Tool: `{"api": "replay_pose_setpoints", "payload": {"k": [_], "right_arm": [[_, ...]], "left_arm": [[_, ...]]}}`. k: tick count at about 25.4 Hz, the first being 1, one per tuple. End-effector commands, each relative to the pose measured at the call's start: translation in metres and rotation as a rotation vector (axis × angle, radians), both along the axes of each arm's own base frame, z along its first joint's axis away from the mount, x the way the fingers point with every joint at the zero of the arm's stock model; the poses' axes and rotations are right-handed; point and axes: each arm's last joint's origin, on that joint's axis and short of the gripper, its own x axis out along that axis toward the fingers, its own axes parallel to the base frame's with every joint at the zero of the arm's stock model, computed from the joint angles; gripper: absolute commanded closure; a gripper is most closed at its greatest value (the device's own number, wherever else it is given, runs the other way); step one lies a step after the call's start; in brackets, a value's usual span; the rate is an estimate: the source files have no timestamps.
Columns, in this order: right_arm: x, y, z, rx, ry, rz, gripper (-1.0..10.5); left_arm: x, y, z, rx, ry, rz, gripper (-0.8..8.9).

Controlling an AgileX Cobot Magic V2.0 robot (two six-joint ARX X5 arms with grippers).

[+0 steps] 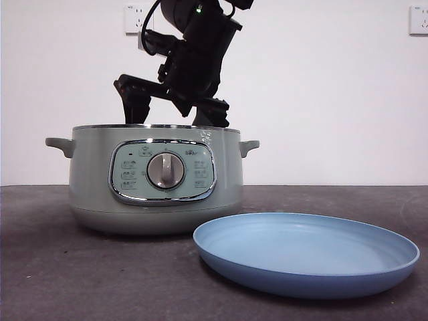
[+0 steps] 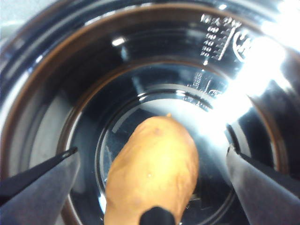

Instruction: Take the potato out from the steamer,put the potato on the plate,close the lid

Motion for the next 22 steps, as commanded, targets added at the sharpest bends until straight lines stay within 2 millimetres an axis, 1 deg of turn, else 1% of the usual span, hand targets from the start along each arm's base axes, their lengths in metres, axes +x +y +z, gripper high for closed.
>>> {"api": "replay_pose_setpoints", "payload": {"k": [1,4,6,9,10,14,16,17,20,22], "right_arm": [[0.003,0.005,-0.017,-0.015,0.033,-0.010,2.6],[0.004,0.006,-0.019,-0.015,0.031,-0.011,2.6],[0.004,0.005,-0.020,-0.019,0.040,-0.014,3.3],[0.004,0.005,-0.023,-0.028,0.051,-0.015,3.5],[0.004,0.006,-0.024,-0.028,0.059,-0.021,4.0],[0.004,0.006,-0.028,-0.035,0.073,-0.024,6.8],[0.004,0.006,-0.028,-0.030,0.070,-0.023,9.0],[0.004,0.006,-0.028,-0.028,0.069,-0.022,9.7],[0.004,0.006,-0.023,-0.018,0.055,-0.023,9.6],[0.001,0.003,-0.010,-0.001,0.032,-0.021,9.6]], "left_arm": [[-0.003,0.001,0.005,-0.018,-0.050,0.006,8.22],[-0.003,0.001,0.005,-0.018,-0.050,0.006,8.22],[-0.003,0.001,0.005,-0.018,-0.050,0.006,8.22],[-0.003,0.001,0.005,-0.018,-0.051,0.006,8.22],[-0.003,0.001,0.005,-0.018,-0.051,0.006,8.22],[-0.003,0.001,0.005,-0.018,-0.050,0.006,8.22],[-0.003,0.001,0.005,-0.018,-0.050,0.006,8.22],[-0.003,0.001,0.005,-0.019,-0.050,0.004,8.22],[-0.003,0.000,0.006,-0.031,-0.048,-0.016,8.22],[-0.003,0.000,0.006,-0.031,-0.051,-0.015,8.22]]}}
